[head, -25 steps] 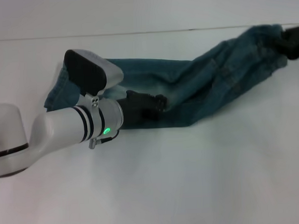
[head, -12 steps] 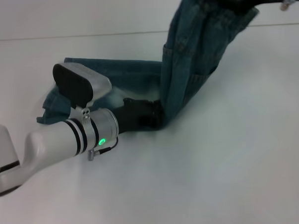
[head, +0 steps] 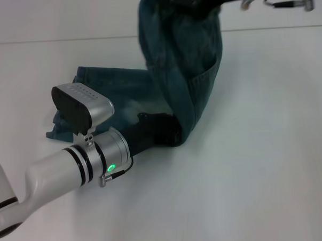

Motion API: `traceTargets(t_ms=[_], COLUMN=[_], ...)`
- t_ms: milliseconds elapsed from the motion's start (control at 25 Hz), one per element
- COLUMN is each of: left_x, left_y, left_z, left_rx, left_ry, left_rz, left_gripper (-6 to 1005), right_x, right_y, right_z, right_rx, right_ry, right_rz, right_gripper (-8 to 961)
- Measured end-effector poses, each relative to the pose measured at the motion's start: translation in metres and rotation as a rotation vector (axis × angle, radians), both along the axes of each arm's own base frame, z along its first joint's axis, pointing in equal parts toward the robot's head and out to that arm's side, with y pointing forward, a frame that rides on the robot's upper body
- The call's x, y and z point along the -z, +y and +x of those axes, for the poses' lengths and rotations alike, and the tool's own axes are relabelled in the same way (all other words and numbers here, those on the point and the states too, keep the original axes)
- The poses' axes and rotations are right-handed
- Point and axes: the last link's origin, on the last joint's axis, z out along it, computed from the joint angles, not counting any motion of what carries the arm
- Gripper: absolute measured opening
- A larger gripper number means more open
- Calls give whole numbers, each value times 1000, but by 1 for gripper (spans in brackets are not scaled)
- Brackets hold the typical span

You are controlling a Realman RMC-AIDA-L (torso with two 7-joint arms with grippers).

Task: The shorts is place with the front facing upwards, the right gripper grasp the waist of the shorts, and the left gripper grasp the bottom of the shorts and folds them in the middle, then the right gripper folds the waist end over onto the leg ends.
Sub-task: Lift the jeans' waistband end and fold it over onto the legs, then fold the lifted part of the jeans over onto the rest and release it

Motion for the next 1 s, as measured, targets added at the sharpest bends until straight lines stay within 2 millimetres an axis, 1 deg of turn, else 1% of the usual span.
traceTargets(t_ms=[240,360,640,840,1000], left_x=[-1,-2,-2,-5,-13], left_y=[-4,-5,-5,-6,-9], left_z=[-1,0,0,-6,-16], left_rx=[2,2,-1,-22,-19], left_ry=[-28,-35,-40,-51,-64], left_rz=[0,0,2,24,56], left_gripper=[44,44,44,44,44], right_x=[29,40,62,78,89], right_y=[-2,-5,-12,-12,-10], right_z=[-9,-13,-29,-36,-38], right_rx=[-8,-16,-64,-73,-73], right_ry=[-43,-47,-51,-84,-117], right_rz=[-73,-109,-171,-187,-178], right_gripper=[58,58,59,60,60])
